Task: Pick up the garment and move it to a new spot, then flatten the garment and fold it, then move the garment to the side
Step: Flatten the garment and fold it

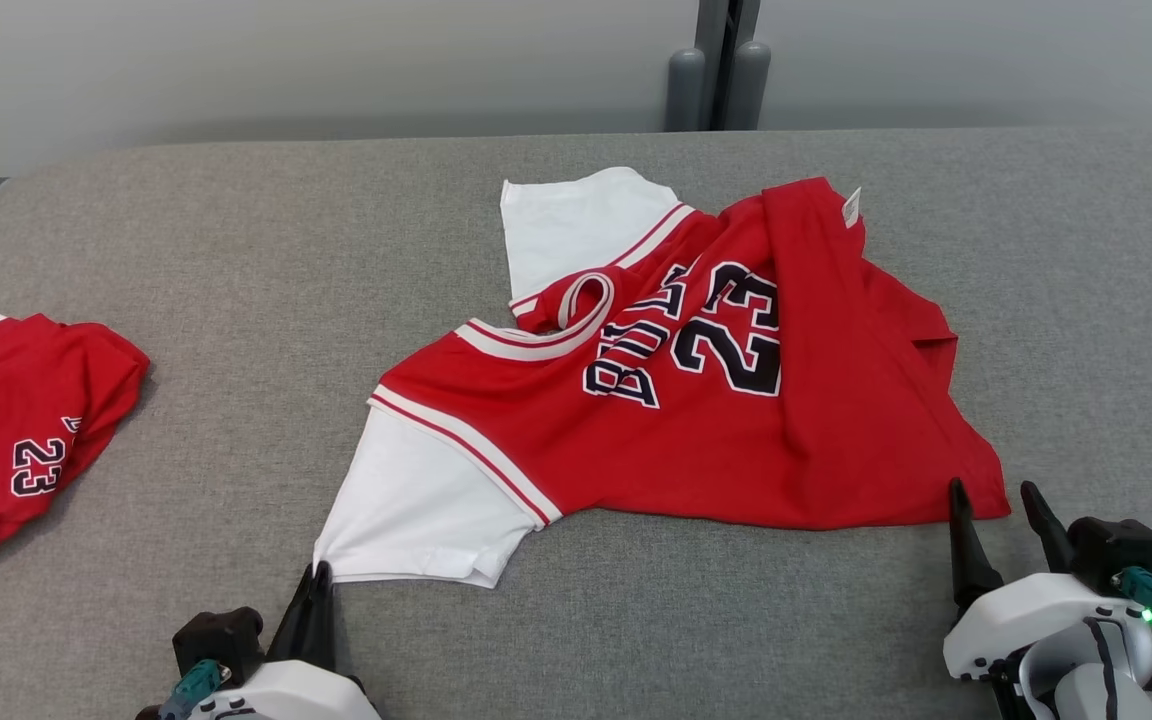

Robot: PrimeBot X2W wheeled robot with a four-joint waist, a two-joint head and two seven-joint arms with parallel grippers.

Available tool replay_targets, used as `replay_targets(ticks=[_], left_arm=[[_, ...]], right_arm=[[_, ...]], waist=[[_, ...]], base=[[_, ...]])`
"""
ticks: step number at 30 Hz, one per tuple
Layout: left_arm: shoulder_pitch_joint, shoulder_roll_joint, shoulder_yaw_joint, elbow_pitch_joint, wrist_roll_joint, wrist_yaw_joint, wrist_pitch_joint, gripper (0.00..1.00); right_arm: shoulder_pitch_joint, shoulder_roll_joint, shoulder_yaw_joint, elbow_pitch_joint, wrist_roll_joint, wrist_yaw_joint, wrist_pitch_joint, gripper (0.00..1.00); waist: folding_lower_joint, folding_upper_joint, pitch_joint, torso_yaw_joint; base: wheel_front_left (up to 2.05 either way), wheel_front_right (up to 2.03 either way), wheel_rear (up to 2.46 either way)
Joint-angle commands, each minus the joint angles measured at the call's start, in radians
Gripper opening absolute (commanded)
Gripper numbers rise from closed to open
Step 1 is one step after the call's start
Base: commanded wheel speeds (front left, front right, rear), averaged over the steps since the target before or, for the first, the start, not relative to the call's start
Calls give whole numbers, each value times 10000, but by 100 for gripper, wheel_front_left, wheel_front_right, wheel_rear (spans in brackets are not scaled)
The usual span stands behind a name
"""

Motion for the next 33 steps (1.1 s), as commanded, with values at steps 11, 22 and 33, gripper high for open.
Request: replay_targets(ticks=[11,22,33], left_arm=[[-257,64,-53,5,81,-29,1,0],[-407,64,-72,20,79,-16,1,0],[-567,61,150,-1471,400,-241,0,0]], right_arm=[[-203,-50,190,307,123,2,-3,100],[-360,-54,247,665,-33,2,-1,6],[-178,-64,41,-1243,565,2,-3,0]], waist=[[0,0,241,37],[0,0,350,83],[0,0,-402,-171]], base=[[0,0,0],[0,0,0],[0,0,0]])
